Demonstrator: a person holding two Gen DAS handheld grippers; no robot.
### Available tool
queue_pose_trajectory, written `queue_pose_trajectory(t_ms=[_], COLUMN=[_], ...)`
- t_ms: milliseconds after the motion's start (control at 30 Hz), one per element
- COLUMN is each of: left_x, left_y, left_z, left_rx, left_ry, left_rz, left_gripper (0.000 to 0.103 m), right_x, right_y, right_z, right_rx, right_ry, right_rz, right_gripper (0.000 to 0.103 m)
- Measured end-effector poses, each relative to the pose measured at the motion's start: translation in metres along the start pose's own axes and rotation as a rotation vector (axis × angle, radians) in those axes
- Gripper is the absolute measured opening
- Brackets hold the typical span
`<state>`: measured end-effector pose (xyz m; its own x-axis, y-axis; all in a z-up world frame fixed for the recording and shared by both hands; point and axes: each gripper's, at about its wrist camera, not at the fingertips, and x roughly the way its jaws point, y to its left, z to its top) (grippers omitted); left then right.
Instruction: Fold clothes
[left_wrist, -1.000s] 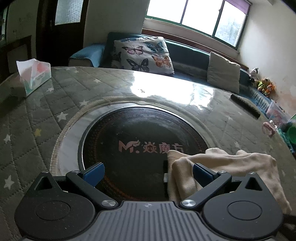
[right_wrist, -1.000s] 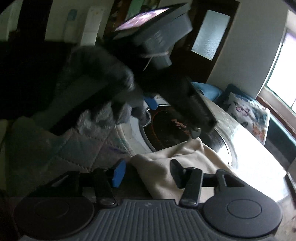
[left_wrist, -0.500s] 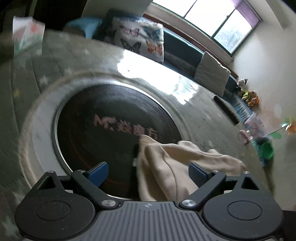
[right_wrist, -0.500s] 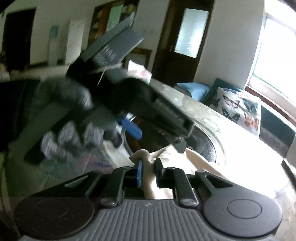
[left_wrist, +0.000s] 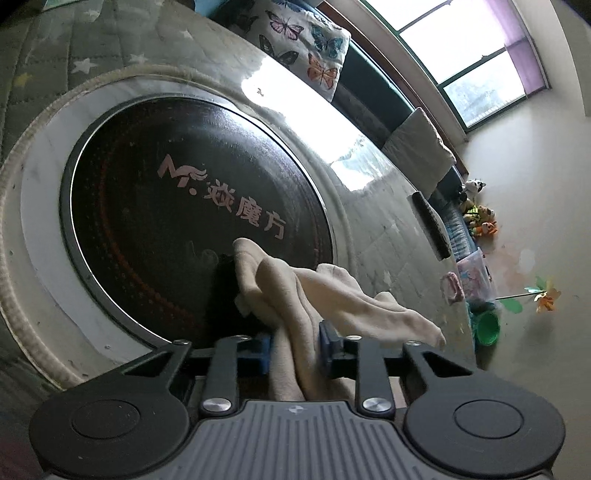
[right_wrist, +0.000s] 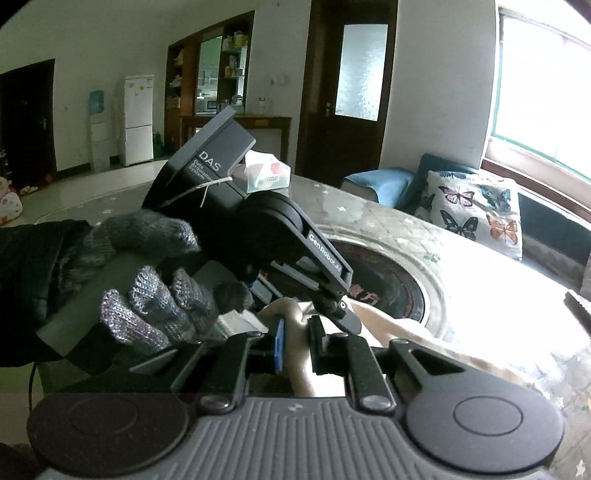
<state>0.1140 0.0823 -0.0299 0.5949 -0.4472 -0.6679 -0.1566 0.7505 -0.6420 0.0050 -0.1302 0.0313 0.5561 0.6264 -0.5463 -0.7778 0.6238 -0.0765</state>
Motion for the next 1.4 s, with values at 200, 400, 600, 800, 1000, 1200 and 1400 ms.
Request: queue_pose_trajectory(t_ms=[200,400,600,800,1000,1200,1400], left_x=[0.000,-0.001,0.002,0.003,0.004,0.004,0.003], left_y=[-0.002,-0.002,-0.007,-0.008,-0.009,-0.013,-0.017], left_z=[-0.002,-0.005,-0.007,-0.008,-0.008,-0.009,-0.009], left_rx=[0.032,0.040,0.064,0.073,0.082,0.101,0.125], left_ry=[-0.014,-0.017,-0.021,-0.017,-0.019,-0.023,-0.030], left_rz=[0.022,0.031,0.053,0.059,0.066,0.078,0.088], left_gripper=[0.022,0.022,0.022,0.022,0.022,0.022,0.022], right_x=[-0.007,0.000,0.014,0.007,-0.008,-0.002,-0.004], right_y=[-0.031,-0.090,-0.135,-0.158,-0.174,-0.188,-0.196], right_z=[-0.010,-0.026,-0.044,-0.057,-0.067,-0.084,-0.090], right_rx=[0.091,0.202,0.313,0.399,0.464,0.532,0.623], right_ry=[0.012,0.065,0.103,0.053,0.058,0.080,0.051], right_rz=[-0.015,-0.196,-0.306,-0.319,-0.410,-0.429,-0.375], right_gripper=[0.021,0.021,0.021,0.018,0.033,0.038,0.029])
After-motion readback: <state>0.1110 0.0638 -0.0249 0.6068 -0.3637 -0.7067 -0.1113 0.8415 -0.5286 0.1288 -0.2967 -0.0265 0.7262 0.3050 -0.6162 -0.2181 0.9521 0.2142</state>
